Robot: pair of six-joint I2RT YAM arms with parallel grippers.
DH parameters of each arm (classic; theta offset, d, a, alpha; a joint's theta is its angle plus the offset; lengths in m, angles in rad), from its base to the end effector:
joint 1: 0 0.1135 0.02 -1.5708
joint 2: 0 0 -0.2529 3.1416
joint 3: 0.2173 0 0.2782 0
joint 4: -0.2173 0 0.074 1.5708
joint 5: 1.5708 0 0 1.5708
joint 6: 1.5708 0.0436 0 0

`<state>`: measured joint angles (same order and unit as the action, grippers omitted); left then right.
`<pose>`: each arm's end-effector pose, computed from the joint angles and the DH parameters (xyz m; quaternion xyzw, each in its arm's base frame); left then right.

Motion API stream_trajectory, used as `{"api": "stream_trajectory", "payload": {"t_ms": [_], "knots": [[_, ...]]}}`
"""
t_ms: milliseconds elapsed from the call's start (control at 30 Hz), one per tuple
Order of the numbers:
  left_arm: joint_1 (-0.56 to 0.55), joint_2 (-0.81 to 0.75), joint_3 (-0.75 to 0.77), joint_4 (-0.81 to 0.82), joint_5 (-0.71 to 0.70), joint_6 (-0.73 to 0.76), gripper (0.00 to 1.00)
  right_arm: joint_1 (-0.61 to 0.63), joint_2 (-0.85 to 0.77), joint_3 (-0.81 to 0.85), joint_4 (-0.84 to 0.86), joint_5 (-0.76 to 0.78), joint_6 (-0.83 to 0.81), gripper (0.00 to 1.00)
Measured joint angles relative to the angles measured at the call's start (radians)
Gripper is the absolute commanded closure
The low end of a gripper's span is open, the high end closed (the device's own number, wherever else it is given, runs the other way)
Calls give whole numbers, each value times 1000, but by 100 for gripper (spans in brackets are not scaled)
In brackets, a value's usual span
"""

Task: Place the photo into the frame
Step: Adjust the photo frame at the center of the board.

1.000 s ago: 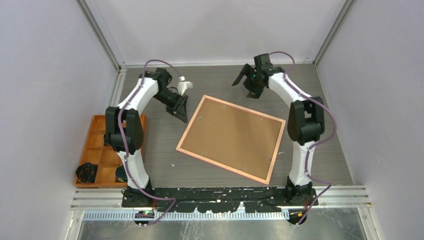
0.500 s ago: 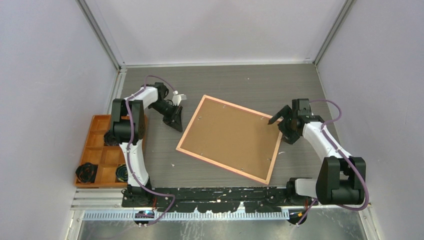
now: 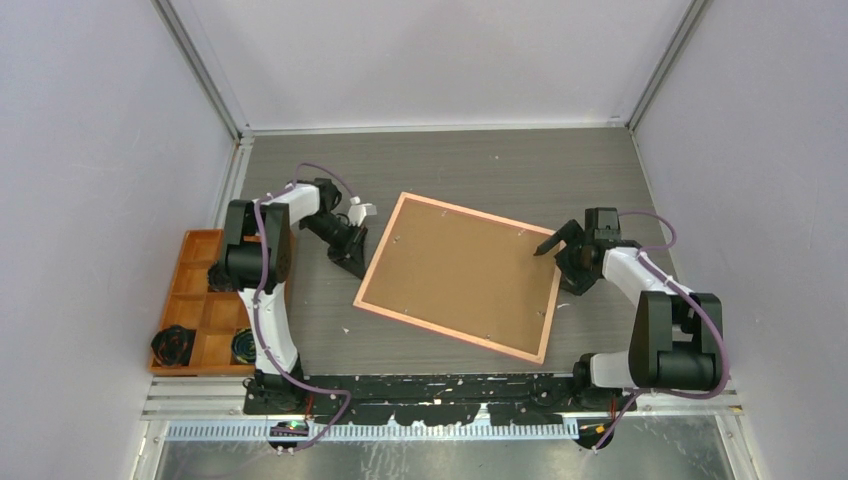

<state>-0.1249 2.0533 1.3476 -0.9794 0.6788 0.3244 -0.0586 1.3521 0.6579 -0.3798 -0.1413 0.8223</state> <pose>0.3644 -0.0733 0.0998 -0.1912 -0.9220 0.3361 0.0205 0.2680 -0.0096 0.1297 0.3965 0.8820 0.1549 0.2021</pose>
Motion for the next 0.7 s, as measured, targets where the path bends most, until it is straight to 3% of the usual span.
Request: {"api": "stream_trajectory", "payload": {"t_ms": [400, 700], "knots": [[-51, -64, -103, -10, -13, 32, 87, -18, 233, 190, 111, -71, -3, 0], [-105, -102, -158, -53, 52, 61, 85, -27, 360, 378, 40, -100, -8, 0]]}}
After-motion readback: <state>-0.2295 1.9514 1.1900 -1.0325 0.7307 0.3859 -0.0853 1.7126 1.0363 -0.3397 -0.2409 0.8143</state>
